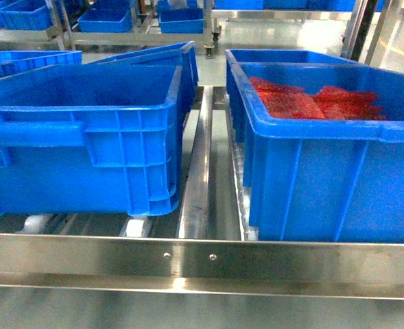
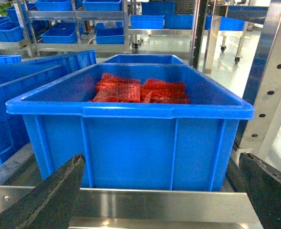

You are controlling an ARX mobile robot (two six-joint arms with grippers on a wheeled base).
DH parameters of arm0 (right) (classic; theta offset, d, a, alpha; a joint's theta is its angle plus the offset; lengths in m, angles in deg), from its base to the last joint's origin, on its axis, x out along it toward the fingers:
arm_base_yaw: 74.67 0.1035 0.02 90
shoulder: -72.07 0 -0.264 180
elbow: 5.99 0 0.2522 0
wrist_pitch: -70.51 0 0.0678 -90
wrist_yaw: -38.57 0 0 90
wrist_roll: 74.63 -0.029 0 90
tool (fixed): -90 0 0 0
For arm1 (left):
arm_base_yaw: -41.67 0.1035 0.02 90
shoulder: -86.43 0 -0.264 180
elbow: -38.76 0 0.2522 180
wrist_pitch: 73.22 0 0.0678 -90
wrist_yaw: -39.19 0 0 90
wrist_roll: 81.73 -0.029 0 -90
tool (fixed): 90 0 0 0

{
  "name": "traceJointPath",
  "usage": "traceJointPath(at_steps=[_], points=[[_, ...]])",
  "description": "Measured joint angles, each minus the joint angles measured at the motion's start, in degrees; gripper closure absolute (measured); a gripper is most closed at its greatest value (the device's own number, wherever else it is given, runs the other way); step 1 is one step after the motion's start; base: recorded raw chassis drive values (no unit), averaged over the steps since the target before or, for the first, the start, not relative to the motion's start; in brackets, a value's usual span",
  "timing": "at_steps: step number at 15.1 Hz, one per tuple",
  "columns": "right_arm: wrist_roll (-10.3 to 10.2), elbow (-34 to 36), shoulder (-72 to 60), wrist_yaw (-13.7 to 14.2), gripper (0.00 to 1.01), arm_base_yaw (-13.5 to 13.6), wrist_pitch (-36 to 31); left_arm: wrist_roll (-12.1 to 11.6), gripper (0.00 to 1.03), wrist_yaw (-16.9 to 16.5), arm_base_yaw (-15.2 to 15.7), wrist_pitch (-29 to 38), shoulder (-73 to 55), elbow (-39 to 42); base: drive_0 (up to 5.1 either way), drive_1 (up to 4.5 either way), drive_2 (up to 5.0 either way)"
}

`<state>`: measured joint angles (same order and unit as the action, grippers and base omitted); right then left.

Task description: Pick blue part to blue bin on bottom shelf

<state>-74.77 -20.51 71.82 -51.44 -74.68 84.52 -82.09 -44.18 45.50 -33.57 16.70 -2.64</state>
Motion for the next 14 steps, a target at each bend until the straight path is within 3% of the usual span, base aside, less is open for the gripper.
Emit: traceJointPath(at_steps=[7, 14], points=[[0.00, 0.00, -0.02, 0.00, 0.03, 0.00, 0.13, 0.00, 0.58, -0.02, 0.00, 0.09, 0.00, 0.00, -0.1, 2.55, -2.7], [0.00, 0.00, 0.00, 0.00, 0.03, 0.00, 0.04, 0.00, 0.58, -0.02, 0.00, 0.04, -0.02, 0.00, 0.0, 0.17, -0.2]])
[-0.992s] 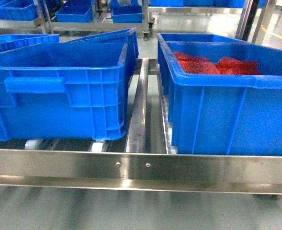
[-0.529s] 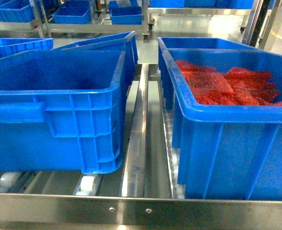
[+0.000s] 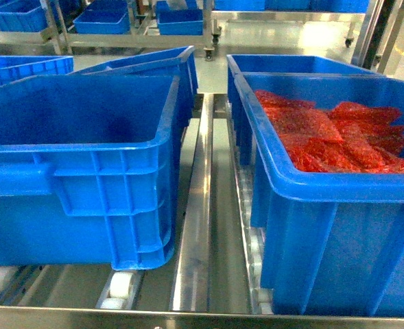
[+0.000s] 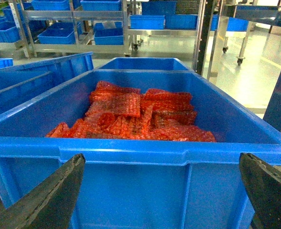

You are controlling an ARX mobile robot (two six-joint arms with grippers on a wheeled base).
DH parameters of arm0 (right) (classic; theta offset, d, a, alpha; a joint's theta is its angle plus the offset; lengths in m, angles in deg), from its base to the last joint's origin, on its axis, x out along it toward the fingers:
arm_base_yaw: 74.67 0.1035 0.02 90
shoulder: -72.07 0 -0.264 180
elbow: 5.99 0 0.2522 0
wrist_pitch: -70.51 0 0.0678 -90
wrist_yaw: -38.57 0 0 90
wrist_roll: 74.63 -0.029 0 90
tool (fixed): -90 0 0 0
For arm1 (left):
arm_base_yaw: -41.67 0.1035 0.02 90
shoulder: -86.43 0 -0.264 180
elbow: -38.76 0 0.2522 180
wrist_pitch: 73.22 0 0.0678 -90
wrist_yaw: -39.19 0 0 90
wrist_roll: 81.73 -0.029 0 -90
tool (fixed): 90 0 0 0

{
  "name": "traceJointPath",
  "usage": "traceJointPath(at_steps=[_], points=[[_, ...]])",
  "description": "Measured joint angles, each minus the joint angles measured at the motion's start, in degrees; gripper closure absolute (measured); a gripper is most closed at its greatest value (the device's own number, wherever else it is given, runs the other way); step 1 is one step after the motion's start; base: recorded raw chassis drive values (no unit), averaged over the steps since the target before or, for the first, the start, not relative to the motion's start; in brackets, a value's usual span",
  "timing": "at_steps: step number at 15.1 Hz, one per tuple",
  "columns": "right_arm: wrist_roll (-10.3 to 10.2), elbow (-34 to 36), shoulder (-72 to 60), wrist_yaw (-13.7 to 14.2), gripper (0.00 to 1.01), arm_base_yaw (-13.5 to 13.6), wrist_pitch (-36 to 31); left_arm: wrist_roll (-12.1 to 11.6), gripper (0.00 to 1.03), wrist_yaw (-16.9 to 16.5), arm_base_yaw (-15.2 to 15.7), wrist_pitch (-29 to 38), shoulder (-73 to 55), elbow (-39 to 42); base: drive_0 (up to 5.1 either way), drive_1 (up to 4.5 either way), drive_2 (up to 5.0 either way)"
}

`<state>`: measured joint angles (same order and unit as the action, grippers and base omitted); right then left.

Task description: Pick blue part to blue bin on bottom shelf

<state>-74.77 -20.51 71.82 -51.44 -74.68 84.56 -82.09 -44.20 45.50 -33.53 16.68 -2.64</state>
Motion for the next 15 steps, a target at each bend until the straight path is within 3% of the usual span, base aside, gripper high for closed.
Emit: traceJointPath(at_steps=[15], points=[[0.00, 0.00, -0.02, 0.00, 0.03, 0.00, -0.02, 0.00, 0.58, 0.00, 0.00, 0.02, 0.02, 0.00, 0.0, 0.00, 0.0]])
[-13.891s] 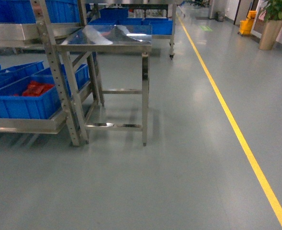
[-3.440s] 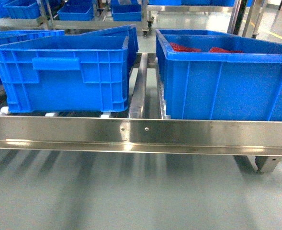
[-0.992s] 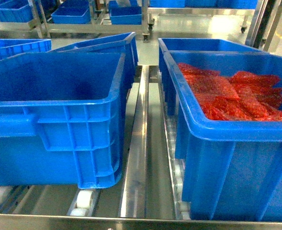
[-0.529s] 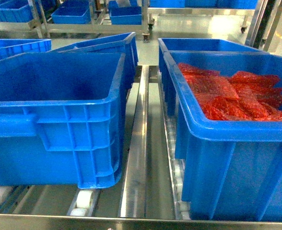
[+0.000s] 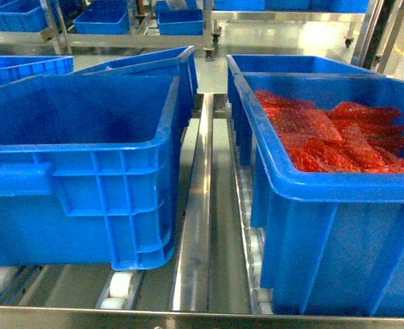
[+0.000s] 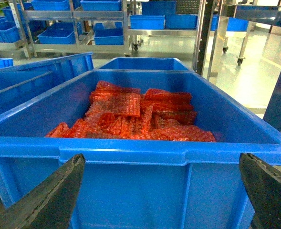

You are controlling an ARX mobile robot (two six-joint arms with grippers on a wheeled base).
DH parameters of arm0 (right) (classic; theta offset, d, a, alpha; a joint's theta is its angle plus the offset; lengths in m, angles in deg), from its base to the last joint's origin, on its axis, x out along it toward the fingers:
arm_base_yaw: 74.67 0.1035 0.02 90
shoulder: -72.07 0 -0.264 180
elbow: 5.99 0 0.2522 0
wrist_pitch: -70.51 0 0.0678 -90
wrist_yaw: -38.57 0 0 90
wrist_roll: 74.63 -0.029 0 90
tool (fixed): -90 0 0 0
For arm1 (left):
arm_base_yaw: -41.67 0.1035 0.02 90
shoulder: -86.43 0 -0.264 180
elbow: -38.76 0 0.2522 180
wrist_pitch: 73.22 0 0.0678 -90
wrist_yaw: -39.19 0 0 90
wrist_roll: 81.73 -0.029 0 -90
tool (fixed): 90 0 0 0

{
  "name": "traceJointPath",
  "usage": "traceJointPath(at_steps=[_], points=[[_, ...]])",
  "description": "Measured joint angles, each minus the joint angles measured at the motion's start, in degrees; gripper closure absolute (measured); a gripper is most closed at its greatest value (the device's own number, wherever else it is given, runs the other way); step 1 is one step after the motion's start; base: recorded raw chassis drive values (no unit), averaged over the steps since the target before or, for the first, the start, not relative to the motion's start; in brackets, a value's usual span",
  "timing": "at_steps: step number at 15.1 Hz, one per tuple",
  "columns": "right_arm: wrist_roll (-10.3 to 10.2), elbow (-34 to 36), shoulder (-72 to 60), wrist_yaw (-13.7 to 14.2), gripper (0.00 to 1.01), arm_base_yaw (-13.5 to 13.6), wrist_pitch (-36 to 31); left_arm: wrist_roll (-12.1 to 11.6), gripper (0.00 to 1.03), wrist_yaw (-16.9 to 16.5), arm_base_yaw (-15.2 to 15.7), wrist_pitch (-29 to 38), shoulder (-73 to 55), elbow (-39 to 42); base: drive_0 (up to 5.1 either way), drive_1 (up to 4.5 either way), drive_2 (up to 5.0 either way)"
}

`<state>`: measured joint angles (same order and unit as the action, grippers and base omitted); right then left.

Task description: Pick blue part to blue bin on bottom shelf

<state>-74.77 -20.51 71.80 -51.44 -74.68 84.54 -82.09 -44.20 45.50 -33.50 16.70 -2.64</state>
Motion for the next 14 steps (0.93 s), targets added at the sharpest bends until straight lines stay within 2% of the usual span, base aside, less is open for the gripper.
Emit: traceJointPath(at_steps=[14], points=[[0.00, 0.00, 0.02, 0.00, 0.03, 0.00, 0.00, 0.00, 0.58, 0.00, 0.00, -0.02, -0.02, 0.00, 0.0, 0.00, 0.0]])
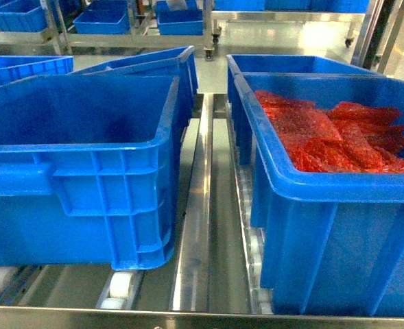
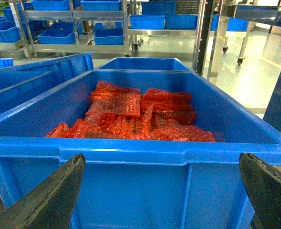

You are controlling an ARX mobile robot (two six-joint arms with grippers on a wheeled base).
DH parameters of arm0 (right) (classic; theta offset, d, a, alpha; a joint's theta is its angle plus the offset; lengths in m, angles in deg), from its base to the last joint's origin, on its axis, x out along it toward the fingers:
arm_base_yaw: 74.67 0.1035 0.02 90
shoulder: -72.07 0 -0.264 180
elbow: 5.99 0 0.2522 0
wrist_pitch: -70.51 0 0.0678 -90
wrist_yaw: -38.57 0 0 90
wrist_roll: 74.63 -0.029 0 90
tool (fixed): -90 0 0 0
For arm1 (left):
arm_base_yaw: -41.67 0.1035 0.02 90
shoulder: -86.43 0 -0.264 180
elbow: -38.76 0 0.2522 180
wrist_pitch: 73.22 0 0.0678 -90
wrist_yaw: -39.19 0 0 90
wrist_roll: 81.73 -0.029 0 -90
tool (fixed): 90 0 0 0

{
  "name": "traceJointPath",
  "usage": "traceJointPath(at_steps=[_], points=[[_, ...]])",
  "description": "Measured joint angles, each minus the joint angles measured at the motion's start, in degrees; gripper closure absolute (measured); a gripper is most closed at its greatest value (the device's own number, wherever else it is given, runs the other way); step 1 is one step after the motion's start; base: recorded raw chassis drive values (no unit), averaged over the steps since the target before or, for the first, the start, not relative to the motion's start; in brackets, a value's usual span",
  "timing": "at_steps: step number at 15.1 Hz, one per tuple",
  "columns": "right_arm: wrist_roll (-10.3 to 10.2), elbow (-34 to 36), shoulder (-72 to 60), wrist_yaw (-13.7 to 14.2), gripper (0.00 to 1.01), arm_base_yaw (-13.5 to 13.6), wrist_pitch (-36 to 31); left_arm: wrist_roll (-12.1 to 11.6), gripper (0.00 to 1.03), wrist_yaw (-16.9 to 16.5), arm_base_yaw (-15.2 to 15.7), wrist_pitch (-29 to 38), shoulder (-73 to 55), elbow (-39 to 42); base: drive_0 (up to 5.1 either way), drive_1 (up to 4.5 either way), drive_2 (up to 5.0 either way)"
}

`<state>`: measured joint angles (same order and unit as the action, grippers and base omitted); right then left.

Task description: Pick blue part to blue bin on bottom shelf

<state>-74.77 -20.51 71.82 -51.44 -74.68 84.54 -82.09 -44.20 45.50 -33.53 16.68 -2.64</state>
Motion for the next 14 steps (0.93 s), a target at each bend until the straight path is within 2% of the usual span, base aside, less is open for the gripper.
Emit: traceJointPath(at_steps=[14], points=[[0.00, 0.00, 0.00, 0.00, 0.03, 0.00, 0.02, 0.00, 0.58, 0.00, 0.00, 0.02, 0.00, 0.00, 0.0, 0.00, 0.0]])
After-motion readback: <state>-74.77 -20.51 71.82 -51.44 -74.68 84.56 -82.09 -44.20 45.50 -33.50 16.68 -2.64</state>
